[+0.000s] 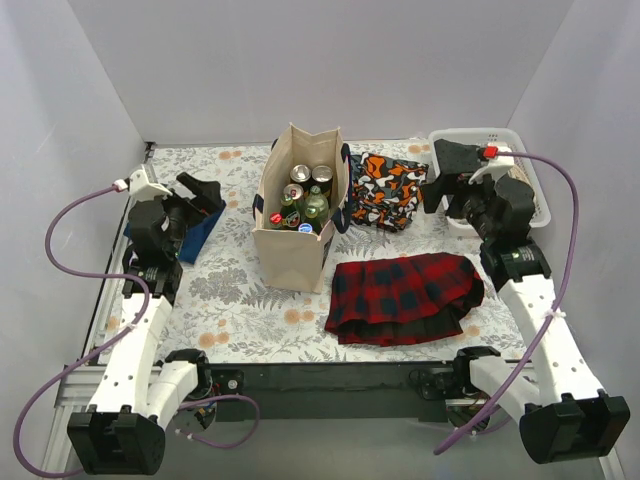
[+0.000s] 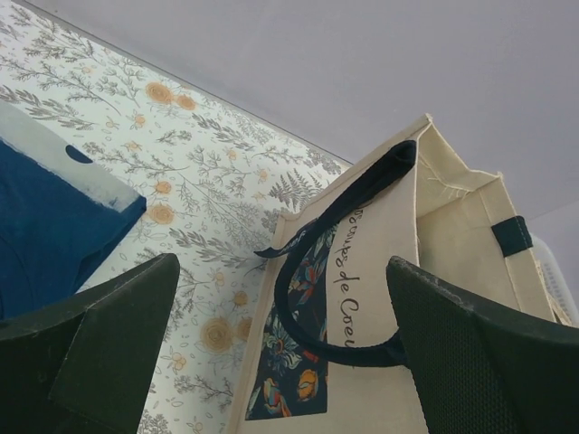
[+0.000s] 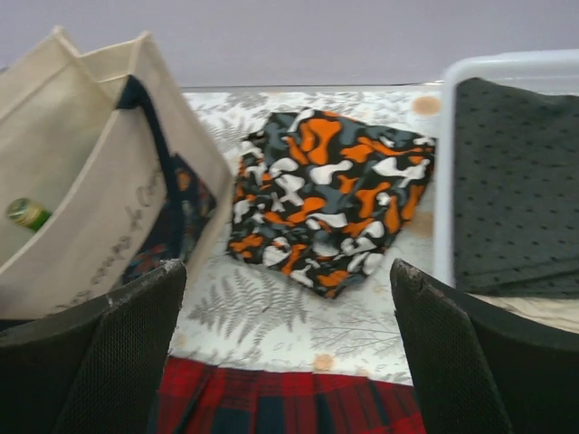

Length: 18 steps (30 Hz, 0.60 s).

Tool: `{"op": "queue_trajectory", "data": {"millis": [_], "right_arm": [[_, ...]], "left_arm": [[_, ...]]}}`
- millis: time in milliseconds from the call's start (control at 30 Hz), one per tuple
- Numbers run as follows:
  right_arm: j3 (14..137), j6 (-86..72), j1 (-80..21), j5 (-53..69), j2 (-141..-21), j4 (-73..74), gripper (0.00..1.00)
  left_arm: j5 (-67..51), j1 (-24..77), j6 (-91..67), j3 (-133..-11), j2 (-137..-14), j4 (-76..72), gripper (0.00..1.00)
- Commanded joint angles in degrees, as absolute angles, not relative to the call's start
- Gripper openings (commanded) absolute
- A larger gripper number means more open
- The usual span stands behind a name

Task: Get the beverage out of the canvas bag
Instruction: Take out the drink from the canvas bag.

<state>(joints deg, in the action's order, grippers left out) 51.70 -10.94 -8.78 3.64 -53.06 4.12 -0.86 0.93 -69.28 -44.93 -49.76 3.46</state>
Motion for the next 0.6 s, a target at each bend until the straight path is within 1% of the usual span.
{"op": "queue_trajectory", "data": {"millis": [0, 33, 67, 133, 167, 200, 233, 267, 367, 400, 433, 500, 533, 567], "right_arm": [[60.63, -14.84, -8.96, 16.34, -55.98, 17.48, 0.98], [63.69, -16.94, -8.96, 17.30, -57.47, 19.23, 0.99], [66.24, -17.66, -8.96, 20.53, -58.52, 24.82, 0.98], [73.78, -13.56, -8.79, 30.02, -63.95, 29.34, 0.98], [75.22, -13.71, -8.79, 36.15, -65.46, 30.14, 0.98], [76.63, -14.49, -8.79, 36.12, -66.70, 30.15, 0.98], [77.77, -17.03, -8.79, 34.73, -68.19, 29.97, 0.98], [79.61, -18.18, -8.79, 30.02, -68.90, 30.06, 0.98], [80.95, -24.06, -8.79, 22.36, -70.49, 31.02, 0.98], [80.43, -25.74, -8.70, 22.41, -70.05, 30.85, 0.98], [79.55, -25.84, -8.88, 23.20, -69.44, 30.68, 0.98], [72.98, -26.80, -9.32, 22.68, -67.07, 27.09, 0.98], [69.38, -28.02, -9.32, 22.07, -63.49, 24.46, 0.98], [66.04, -28.65, -9.23, 21.97, -61.46, 18.43, 0.98]], "left_arm": [[2.01, 1.05, -71.45, -50.87, -48.43, 7.11, 0.98], [2.72, 1.05, -72.24, -52.11, -48.60, 9.21, 0.98], [3.77, 1.05, -73.46, -53.60, -48.78, 10.10, 0.98], [4.92, 1.05, -76.54, -56.77, -49.04, 13.77, 0.98], [3.79, 1.05, -78.90, -57.47, -49.22, 14.93, 0.98], [1.26, 1.05, -78.93, -57.83, -49.39, 15.03, 0.98], [-3.90, 1.05, -78.32, -58.79, -49.74, 15.03, 0.98], [-7.35, 1.05, -77.27, -59.06, -50.01, 15.03, 0.98], [-19.29, 1.05, -73.75, -60.02, -52.11, 14.23, 0.98], [-20.55, 1.05, -73.13, -60.38, -52.90, 15.46, 0.98], [-21.78, 1.05, -73.13, -59.95, -53.69, 15.38, 0.98], [-23.99, 1.05, -73.13, -60.12, -54.58, 15.99, 0.98], [-24.26, 1.05, -73.39, -60.12, -54.84, 16.17, 0.98], [-23.82, 1.05, -73.82, -59.86, -55.28, 16.35, 0.98]]}}
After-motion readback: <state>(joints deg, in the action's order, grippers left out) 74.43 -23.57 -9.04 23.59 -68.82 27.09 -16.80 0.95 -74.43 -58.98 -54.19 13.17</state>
